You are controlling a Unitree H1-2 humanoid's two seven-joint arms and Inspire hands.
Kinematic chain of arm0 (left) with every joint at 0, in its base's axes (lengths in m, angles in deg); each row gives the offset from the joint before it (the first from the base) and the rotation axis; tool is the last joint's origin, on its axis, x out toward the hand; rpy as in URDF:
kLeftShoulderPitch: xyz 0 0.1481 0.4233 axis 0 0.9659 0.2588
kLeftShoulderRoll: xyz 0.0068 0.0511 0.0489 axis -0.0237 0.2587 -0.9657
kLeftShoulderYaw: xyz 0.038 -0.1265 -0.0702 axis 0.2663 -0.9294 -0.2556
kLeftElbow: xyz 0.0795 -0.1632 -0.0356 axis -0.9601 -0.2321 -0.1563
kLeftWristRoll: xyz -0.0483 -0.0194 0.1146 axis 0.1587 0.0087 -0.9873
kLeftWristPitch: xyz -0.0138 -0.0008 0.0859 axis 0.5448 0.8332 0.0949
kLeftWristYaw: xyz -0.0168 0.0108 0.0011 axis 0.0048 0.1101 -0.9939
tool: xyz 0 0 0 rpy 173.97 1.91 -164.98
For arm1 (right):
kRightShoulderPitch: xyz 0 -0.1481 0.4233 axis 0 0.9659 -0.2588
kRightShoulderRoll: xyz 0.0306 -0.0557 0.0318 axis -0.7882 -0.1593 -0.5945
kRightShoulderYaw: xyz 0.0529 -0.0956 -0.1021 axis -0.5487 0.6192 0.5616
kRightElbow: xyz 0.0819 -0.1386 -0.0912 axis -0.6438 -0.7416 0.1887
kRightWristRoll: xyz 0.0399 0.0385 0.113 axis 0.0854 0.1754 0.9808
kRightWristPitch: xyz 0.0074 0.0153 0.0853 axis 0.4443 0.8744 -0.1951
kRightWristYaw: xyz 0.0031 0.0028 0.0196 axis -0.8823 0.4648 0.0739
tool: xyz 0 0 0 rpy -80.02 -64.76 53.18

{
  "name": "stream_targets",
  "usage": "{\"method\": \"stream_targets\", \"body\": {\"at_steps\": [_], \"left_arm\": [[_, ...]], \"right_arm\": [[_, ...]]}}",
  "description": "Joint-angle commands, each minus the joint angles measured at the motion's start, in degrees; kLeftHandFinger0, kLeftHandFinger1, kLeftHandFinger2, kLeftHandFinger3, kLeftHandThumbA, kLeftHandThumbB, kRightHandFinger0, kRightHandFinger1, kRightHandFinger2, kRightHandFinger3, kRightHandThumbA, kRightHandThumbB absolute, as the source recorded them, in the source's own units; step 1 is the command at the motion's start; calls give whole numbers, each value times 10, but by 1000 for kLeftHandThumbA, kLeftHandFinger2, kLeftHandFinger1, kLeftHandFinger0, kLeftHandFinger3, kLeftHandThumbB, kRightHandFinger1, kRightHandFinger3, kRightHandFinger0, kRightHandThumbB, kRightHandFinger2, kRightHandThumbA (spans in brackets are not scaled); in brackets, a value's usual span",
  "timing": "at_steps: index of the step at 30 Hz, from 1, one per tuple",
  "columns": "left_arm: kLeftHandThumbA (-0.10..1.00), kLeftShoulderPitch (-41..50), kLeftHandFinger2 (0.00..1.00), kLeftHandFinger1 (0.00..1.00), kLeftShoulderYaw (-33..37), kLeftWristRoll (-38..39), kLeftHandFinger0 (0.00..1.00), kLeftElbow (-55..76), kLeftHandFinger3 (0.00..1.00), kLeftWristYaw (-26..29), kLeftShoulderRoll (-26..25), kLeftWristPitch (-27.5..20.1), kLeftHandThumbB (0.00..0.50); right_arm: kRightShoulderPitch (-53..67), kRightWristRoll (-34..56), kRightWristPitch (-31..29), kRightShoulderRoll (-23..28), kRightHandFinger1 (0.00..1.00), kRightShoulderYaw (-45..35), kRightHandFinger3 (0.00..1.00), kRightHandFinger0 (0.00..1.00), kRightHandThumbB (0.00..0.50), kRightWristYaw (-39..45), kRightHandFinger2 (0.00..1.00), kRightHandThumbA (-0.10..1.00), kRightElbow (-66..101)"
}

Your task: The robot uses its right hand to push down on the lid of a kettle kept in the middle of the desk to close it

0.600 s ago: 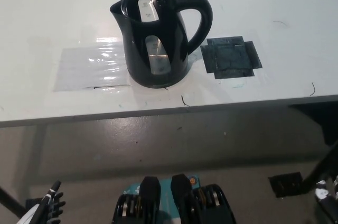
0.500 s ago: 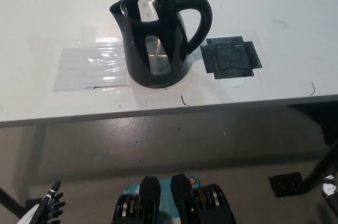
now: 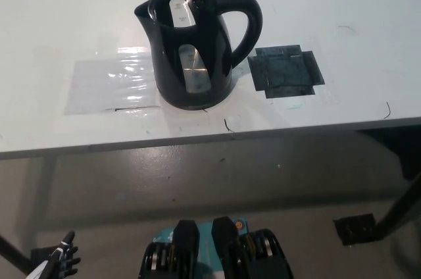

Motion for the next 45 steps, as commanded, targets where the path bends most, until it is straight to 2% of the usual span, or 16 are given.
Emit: {"method": "stream_targets", "body": {"at_steps": [1,2,5,8,9,14,17,20,25,29,36,42,45], "left_arm": [[1000,16,1000,1000,-14,2,1000,32,1000,-13,-30,4,140],[1000,21,1000,1000,-13,-1,1000,31,1000,-10,-27,-3,131],[1000,27,1000,1000,-16,3,1000,30,1000,-6,-19,-1,126],[1000,24,1000,1000,-12,-1,1000,32,1000,-6,-19,8,105],[1000,22,1000,1000,-10,-1,1000,33,1000,-7,-18,13,104],[1000,24,1000,1000,-9,9,1000,37,1000,-16,-11,14,93],[1000,24,1000,1000,-13,11,1000,41,1000,-14,-9,21,98],[1000,30,1000,1000,3,6,1000,34,1000,-18,2,17,106],[1000,28,1000,1000,12,4,1000,22,1000,-23,6,10,92],[1000,35,1000,1000,17,-2,1000,26,1000,-19,13,10,84],[1000,35,1000,1000,27,-8,1000,20,1000,-22,10,5,88],[1000,29,1000,1000,37,-14,1000,13,1000,-23,7,-2,88],[1000,24,1000,1000,42,-15,1000,7,1000,-21,11,-2,87]], "right_arm": [[-203,5,189,39,1000,41,1000,1000,102,-1,1000,331,99],[-231,-38,189,14,1000,56,1000,1000,89,16,1000,294,63],[-262,-67,189,-19,1000,81,1000,1000,94,24,1000,253,19],[-293,-113,189,-64,1000,93,1000,1000,92,36,1000,71,-32],[-303,-141,189,-84,1000,93,1000,1000,89,43,1000,107,-56],[-318,-143,189,-154,1000,68,1000,1000,102,33,1000,85,-154],[-335,-128,189,-190,1000,49,1000,1000,79,18,1000,68,-208],[-333,-135,189,-207,1000,33,1000,1000,90,18,1000,120,-248],[-367,-132,189,-232,1000,33,1000,1000,114,2,1000,199,-336],[-388,-141,189,-256,1000,46,1000,1000,128,-23,1000,216,-412],[-411,-156,189,-264,1000,58,1000,1000,130,-43,1000,251,-473],[-442,-148,189,-258,1000,51,1000,1000,99,-41,1000,283,-485],[-472,-161,189,-257,1000,56,1000,1000,122,-37,1000,272,-500]]}}
